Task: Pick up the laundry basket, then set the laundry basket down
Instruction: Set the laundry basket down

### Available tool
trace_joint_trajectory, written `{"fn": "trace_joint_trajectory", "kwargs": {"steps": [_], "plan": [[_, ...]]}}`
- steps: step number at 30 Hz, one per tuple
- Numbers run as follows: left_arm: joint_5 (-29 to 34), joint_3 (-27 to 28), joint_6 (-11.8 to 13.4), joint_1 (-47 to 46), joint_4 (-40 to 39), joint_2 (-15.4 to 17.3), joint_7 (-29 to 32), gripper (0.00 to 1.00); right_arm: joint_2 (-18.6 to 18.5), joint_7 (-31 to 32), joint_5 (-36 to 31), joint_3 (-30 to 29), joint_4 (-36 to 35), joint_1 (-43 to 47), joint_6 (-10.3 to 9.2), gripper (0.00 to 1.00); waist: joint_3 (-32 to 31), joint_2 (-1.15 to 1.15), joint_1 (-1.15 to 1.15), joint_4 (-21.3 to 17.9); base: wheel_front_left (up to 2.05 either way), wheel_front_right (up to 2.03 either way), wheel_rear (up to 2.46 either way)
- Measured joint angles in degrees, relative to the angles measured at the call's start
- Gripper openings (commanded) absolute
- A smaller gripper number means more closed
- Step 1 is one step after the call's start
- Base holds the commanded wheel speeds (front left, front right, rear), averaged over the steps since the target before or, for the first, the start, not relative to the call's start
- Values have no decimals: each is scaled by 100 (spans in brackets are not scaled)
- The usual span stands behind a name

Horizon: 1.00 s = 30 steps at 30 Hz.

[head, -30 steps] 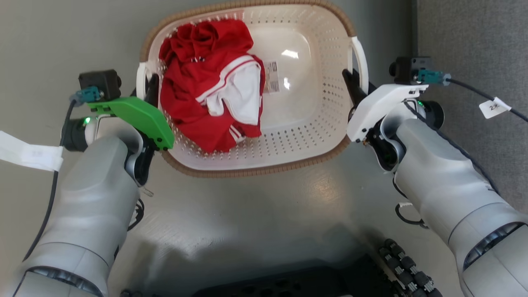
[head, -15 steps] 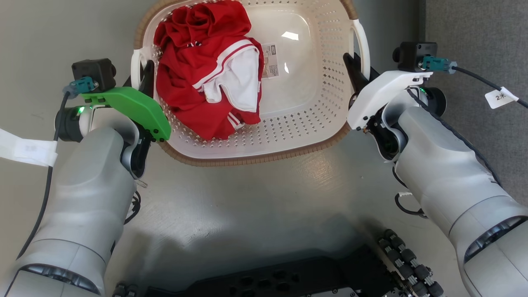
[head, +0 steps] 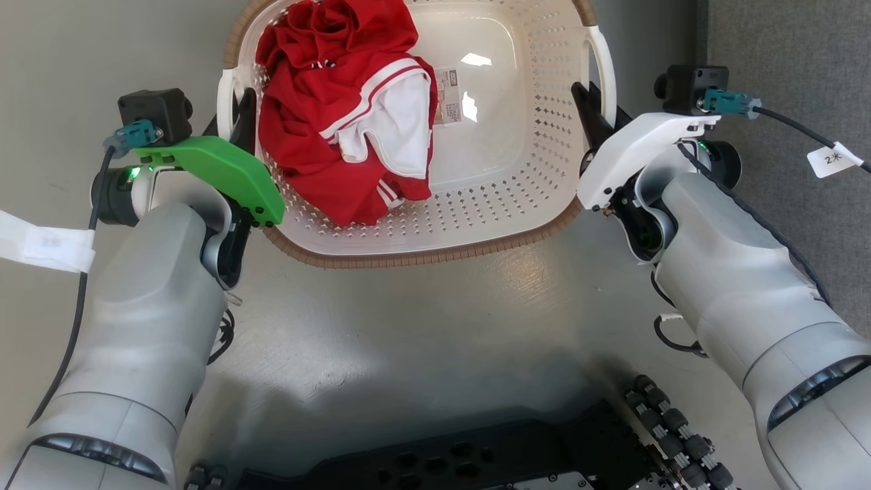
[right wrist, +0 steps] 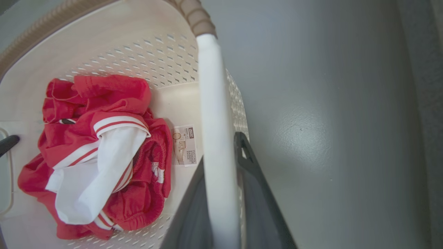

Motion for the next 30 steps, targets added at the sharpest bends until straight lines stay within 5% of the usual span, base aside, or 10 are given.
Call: {"fn": "trace_joint_trajectory", "kwargs": {"steps": [5, 6, 8, 9, 10, 30], "plan": [[49, 33, 0, -1, 4, -14, 0, 0, 1, 0, -41, -47, 0, 1, 1, 0, 6, 0, 0, 5, 0, 0, 0], [55, 37, -1, -1, 8, -15, 0, 0, 1, 0, -62, -56, 4, 1, 1, 8, 6, 0, 0, 6, 0, 0, 0], [63, 82, -1, -1, 49, -25, -2, 0, 9, -9, -69, -78, 34, 1, 24, 50, 2, 0, 0, 8, 0, 0, 0], [48, 118, -13, -1, 115, -41, -16, 29, 38, -8, -69, -73, 122, 7, 53, 100, -6, 0, 0, 10, 0, 0, 0], [48, 116, -16, 10, 149, -51, -16, 100, 34, -8, -69, -75, 145, 12, 53, 100, -13, 0, 0, 11, 0, 0, 0], [90, 197, -24, 29, 264, -91, -9, 100, 30, -9, -166, -152, 300, 23, 52, 100, -245, 0, 0, 22, 0, 0, 0]]}}
